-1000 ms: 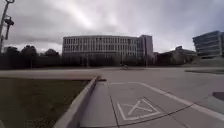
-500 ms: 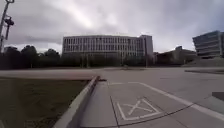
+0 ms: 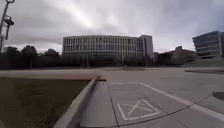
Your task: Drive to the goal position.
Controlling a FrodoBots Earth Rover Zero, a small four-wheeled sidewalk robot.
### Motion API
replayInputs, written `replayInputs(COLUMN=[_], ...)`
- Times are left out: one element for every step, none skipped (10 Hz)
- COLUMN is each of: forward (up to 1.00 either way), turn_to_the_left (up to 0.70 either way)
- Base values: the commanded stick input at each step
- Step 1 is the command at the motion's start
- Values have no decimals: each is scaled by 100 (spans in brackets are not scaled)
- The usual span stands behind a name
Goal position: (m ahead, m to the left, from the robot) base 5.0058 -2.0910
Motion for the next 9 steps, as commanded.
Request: replayInputs(forward=[6, 6, 5, 6, 5, 6, 6, 5, 6], turn_to_the_left=[0, 0, 0, 0, 0, 0, 0, 0, 0])
